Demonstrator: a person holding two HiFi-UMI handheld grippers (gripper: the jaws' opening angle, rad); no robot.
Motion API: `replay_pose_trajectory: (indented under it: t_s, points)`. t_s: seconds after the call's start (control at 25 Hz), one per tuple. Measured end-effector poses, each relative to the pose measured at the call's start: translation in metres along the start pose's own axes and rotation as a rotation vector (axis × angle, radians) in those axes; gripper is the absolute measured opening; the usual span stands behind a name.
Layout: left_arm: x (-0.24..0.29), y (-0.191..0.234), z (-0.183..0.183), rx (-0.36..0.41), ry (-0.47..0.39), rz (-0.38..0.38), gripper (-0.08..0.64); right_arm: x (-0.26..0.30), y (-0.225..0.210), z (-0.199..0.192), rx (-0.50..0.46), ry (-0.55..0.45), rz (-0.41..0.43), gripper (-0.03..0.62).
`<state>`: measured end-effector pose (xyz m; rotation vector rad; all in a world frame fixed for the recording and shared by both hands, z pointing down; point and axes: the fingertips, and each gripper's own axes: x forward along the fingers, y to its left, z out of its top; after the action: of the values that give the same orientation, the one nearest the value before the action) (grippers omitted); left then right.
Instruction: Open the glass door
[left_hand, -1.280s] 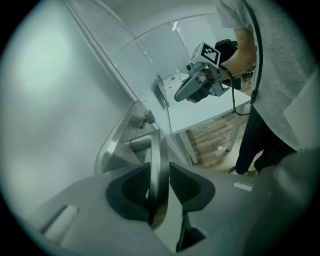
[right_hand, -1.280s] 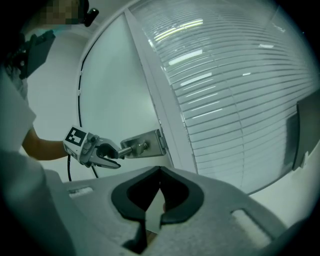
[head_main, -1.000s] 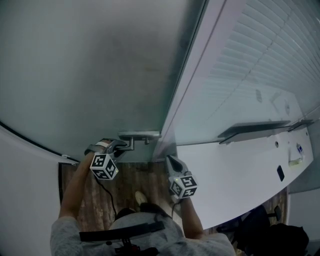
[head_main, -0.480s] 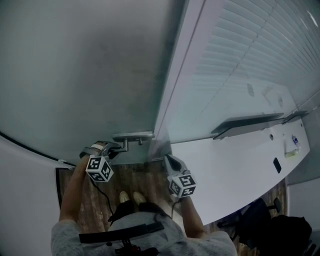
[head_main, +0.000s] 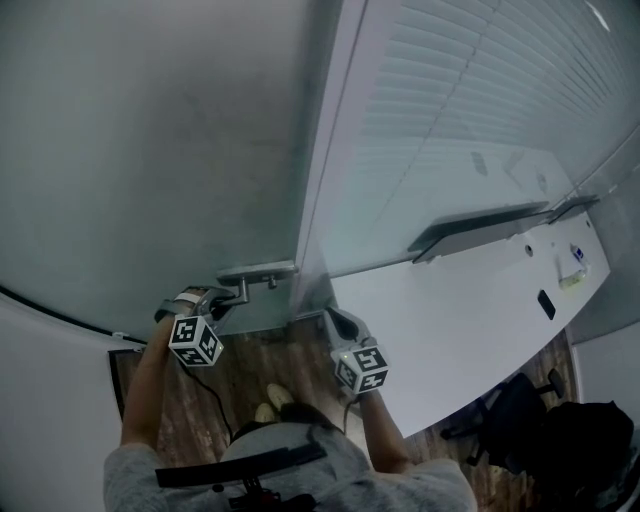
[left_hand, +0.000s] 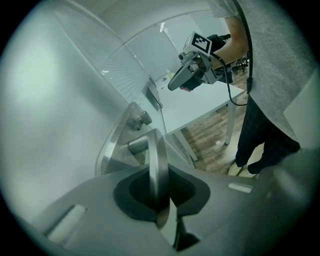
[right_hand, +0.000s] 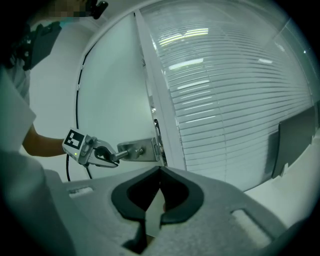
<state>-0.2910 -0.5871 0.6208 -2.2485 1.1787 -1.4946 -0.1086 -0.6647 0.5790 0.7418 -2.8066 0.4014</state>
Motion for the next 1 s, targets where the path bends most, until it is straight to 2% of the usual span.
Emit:
replay_pose_trajectory:
  t_s: [0.68,1.0]
  points:
    - [-0.014,-0.026,0.013,0.062,-0.041,-0.009,0.031,-0.063,0.036,-0.014,-0.021,-0.034,-0.127,0.002]
    - [-0.025,-0.051,0.018,0.090,-0.061,-0.025,0.031,-0.102,0.056,-0.031,-0.012,-0.046,-0.198,0.002]
